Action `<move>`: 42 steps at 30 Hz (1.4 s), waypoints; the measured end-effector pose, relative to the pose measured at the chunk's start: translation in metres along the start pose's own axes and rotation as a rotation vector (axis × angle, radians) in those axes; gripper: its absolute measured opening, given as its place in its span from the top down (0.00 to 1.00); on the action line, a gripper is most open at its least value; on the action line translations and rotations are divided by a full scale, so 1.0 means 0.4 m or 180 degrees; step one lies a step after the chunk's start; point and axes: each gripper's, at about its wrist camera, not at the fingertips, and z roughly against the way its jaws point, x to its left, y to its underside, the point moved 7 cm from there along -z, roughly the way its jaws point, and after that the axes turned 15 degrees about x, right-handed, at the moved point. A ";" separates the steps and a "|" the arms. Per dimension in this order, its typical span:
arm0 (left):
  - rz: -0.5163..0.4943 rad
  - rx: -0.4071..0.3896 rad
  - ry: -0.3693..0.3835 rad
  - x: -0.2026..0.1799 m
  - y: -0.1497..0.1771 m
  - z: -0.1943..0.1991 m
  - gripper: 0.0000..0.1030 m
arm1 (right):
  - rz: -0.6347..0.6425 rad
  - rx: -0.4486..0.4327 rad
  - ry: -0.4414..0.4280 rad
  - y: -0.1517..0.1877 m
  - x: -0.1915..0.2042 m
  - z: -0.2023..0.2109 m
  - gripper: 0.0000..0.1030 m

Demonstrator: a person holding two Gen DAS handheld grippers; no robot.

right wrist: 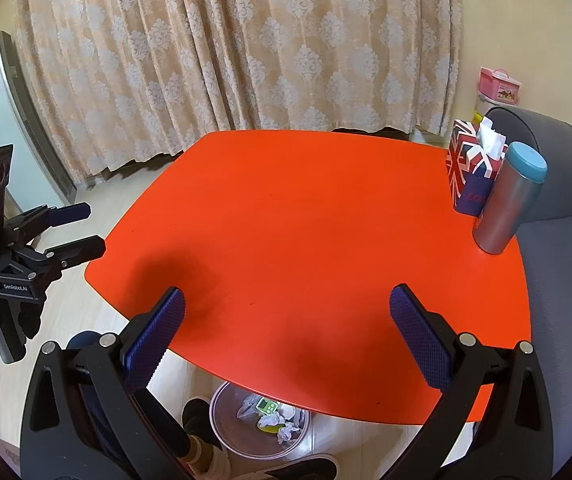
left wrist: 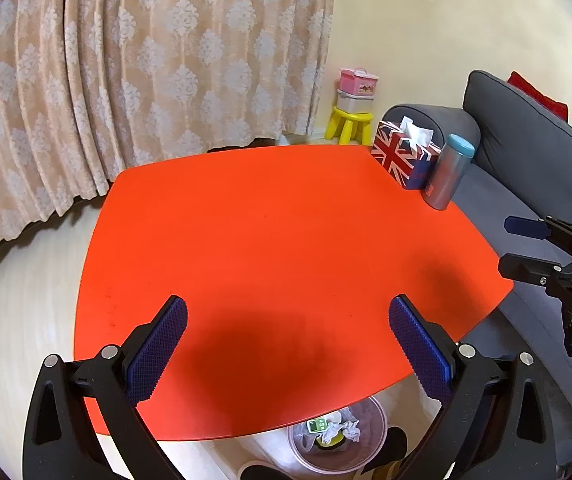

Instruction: Collect trash

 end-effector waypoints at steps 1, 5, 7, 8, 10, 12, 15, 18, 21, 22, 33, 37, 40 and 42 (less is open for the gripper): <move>0.0003 -0.0001 0.0001 -0.001 0.000 0.000 0.06 | 0.0001 0.0002 0.0002 0.005 0.000 -0.002 0.03; -0.0004 0.0000 -0.0004 0.000 0.001 0.000 0.06 | -0.0002 -0.0002 0.0001 0.004 0.001 -0.001 0.03; -0.0005 -0.0002 -0.0008 0.000 0.001 0.001 0.06 | 0.0000 -0.0002 -0.0002 0.004 0.000 -0.001 0.03; -0.0008 -0.0002 -0.0009 -0.001 0.002 0.001 0.06 | 0.0001 -0.0002 0.0002 0.004 0.000 -0.001 0.03; -0.0010 0.0000 -0.0007 -0.002 0.003 0.001 0.06 | 0.0001 -0.0002 0.0001 0.004 0.000 -0.002 0.03; -0.0011 0.0003 -0.0005 -0.002 0.003 0.000 0.06 | -0.0001 0.0001 0.0000 0.004 0.000 -0.002 0.03; -0.0014 0.0014 0.0000 -0.005 0.001 -0.001 0.06 | -0.0005 0.0006 0.0003 0.006 -0.001 -0.003 0.03; -0.0015 0.0020 0.0001 -0.006 -0.001 -0.002 0.06 | -0.0010 0.0012 0.0005 0.013 -0.002 -0.005 0.03; -0.0016 0.0018 -0.0003 -0.006 -0.001 -0.002 0.06 | -0.0009 0.0014 0.0006 0.014 -0.002 -0.006 0.03; -0.0015 0.0018 -0.0004 -0.006 -0.001 -0.002 0.06 | -0.0010 0.0014 0.0007 0.016 -0.003 -0.005 0.03; -0.0013 0.0035 -0.0005 -0.004 0.001 -0.014 0.06 | -0.0010 0.0016 0.0007 0.015 -0.002 -0.005 0.03; -0.0010 0.0038 -0.0003 -0.005 0.001 -0.013 0.06 | -0.0004 0.0014 0.0006 0.016 -0.002 -0.005 0.03; -0.0012 0.0044 -0.0004 -0.004 0.001 -0.015 0.06 | -0.0006 0.0011 0.0003 0.022 -0.004 -0.008 0.03; -0.0009 0.0038 -0.0009 -0.003 0.001 -0.014 0.06 | -0.0004 0.0015 0.0006 0.021 -0.003 -0.008 0.03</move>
